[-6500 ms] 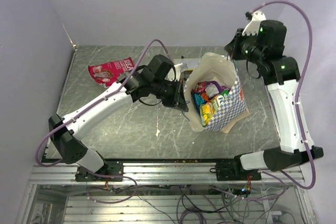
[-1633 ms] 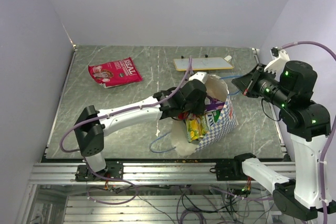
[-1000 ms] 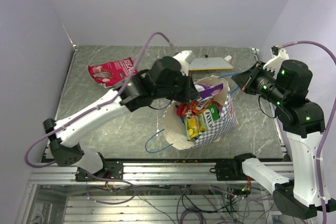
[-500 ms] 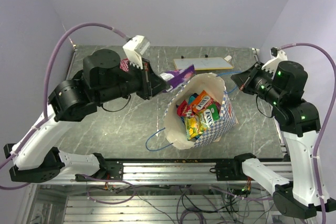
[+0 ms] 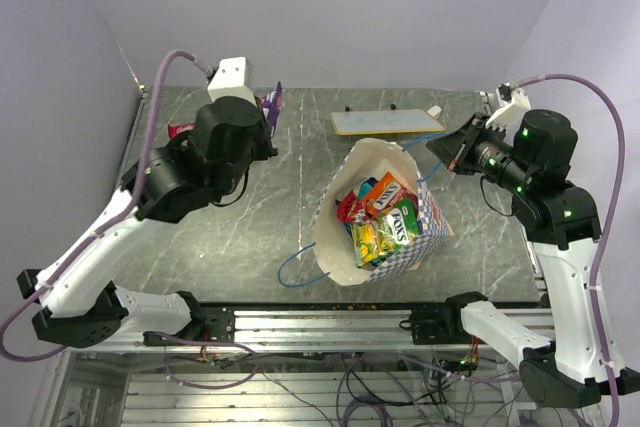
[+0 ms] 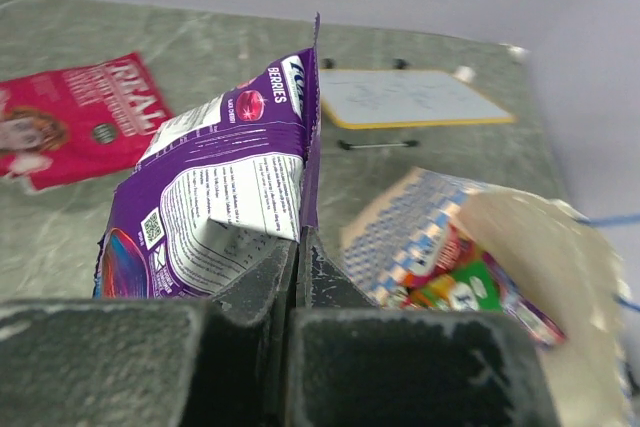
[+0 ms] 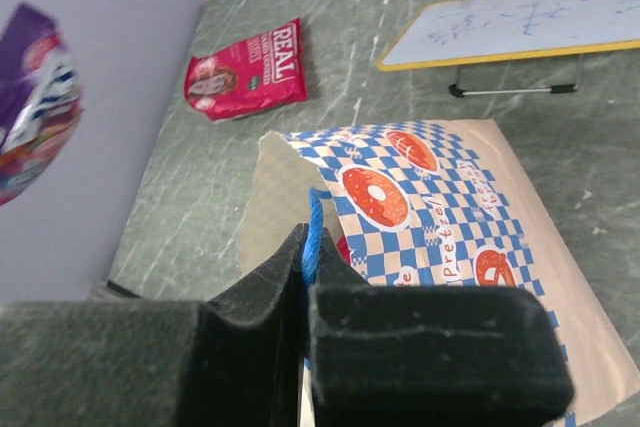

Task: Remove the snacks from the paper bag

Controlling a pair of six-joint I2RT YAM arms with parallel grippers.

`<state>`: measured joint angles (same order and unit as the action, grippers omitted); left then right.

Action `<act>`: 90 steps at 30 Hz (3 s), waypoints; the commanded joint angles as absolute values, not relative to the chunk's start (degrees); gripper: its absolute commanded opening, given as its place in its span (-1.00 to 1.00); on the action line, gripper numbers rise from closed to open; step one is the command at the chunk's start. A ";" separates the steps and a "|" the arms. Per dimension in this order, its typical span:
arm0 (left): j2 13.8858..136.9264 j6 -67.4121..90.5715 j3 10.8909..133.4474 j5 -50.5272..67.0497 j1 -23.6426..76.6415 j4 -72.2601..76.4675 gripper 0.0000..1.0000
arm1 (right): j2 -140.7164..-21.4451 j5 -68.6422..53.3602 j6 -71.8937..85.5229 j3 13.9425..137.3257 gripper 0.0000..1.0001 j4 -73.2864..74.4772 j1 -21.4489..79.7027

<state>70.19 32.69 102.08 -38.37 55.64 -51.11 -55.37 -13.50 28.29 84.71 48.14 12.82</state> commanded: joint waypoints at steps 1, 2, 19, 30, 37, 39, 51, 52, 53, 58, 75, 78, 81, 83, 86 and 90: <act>72.06 36.73 98.69 -46.53 49.94 -49.81 -0.86 | -52.87 -21.58 27.26 80.64 -1.00 42.95 12.92; 72.34 37.86 97.74 -45.49 47.76 -50.08 -0.86 | -52.26 -22.43 26.99 79.51 -1.00 42.00 12.92; 87.32 17.21 88.11 -41.45 26.55 -29.91 -0.86 | -56.49 -18.82 18.65 84.27 -1.00 47.58 12.99; 101.94 10.52 88.57 -35.89 14.68 -16.46 -0.86 | -60.22 -11.84 20.80 86.89 -1.00 48.21 12.98; 112.21 12.54 87.10 -27.81 12.13 -12.11 -0.86 | -62.16 -10.04 20.79 88.78 -1.00 48.70 12.99; 113.76 15.68 87.07 -26.52 12.13 -14.77 -0.87 | -62.25 -9.88 20.58 88.65 -1.00 48.82 13.00; 110.21 26.42 79.07 -12.09 10.67 -18.44 -0.71 | -64.09 -13.12 17.84 89.39 -1.00 49.26 12.97; 109.54 26.53 79.89 -10.87 10.56 -20.15 -0.63 | -64.13 -13.45 17.49 89.32 -1.00 49.16 13.00; 108.58 26.56 80.71 -9.60 10.47 -21.45 -0.49 | -64.12 -13.78 17.41 89.18 -1.00 48.99 12.99; 101.74 27.98 81.45 -5.38 10.46 -24.45 0.28 | -63.62 -16.42 18.65 87.39 -1.00 46.72 13.00; 67.94 48.67 63.38 16.55 21.92 -23.41 0.84 | -59.36 -21.36 17.40 82.58 -1.00 44.89 13.65; 64.93 49.00 65.18 11.49 31.14 -25.54 0.83 | -59.03 -22.22 16.74 81.79 -1.00 43.14 14.79; 61.92 48.01 63.91 8.38 38.48 -23.52 0.79 | -59.69 -21.48 16.17 83.26 -1.00 44.42 14.84; 60.88 45.76 62.34 7.24 42.49 -21.40 0.74 | -59.62 -20.06 15.42 83.91 -1.00 44.51 14.80; 61.90 41.04 63.15 4.27 49.02 -20.91 0.71 | -60.25 -17.34 14.87 85.09 -1.00 44.44 14.80; 64.96 30.55 64.21 -3.14 58.67 -21.00 0.67 | -61.22 -15.26 15.73 84.78 -1.00 43.88 14.79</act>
